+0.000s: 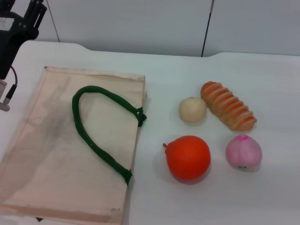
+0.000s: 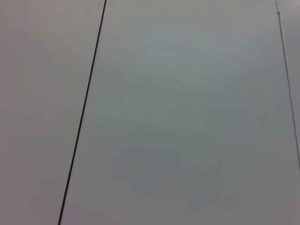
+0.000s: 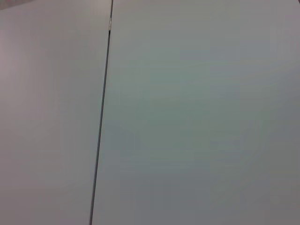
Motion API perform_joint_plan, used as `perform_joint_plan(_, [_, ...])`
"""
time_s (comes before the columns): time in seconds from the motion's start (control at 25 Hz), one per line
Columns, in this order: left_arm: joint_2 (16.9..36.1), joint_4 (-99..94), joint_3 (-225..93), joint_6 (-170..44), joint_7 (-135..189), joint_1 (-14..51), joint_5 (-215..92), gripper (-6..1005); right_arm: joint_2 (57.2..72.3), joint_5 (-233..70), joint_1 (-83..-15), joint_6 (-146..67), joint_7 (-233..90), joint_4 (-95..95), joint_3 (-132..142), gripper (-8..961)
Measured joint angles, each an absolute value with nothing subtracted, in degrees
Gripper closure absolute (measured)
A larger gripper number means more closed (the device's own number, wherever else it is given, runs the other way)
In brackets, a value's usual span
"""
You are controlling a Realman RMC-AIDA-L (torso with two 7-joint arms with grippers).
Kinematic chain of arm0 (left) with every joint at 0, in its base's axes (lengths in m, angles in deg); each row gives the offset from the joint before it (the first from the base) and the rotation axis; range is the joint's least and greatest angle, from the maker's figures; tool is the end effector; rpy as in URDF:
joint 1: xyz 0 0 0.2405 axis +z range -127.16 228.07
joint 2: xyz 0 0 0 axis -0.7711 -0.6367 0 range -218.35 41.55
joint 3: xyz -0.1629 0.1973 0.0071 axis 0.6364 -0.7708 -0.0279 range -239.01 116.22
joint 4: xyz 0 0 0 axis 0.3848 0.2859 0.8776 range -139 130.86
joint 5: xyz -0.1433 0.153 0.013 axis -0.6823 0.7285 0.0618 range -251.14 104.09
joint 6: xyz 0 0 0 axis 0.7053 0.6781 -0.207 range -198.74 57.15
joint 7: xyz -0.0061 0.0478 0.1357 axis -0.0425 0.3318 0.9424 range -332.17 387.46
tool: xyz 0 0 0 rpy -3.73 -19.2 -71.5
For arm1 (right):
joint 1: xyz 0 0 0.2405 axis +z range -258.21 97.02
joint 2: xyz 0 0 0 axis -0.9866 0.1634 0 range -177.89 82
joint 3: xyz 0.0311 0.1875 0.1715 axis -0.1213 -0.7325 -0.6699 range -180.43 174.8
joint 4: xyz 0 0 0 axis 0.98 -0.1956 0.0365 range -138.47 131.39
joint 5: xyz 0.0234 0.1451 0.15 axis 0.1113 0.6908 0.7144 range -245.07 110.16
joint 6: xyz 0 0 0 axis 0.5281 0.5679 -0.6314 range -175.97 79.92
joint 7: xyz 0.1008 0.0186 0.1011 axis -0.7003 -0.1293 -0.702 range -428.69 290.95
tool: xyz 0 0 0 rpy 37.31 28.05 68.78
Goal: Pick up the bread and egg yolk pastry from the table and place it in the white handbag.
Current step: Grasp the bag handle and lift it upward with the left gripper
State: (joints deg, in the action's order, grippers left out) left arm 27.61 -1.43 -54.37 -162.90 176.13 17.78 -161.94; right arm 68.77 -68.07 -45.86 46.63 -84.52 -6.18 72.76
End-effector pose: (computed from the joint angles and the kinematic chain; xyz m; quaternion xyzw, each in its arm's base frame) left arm -0.2802 0.3486 0.0592 -0.6581 -0.1318 -0.5102 0.5378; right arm 0.2758 0.3497 0.0619 -0.6172 0.0671 0.4659 0.6304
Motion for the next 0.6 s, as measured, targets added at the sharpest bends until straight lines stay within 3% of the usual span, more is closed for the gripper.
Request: perform_joint_plan(0.6, [27.45, 0.5, -54.5, -160.4, 164.6, 17.7, -161.6, 380, 68.77, -68.1, -45.9, 46.6, -84.7, -6.4, 73.0, 122])
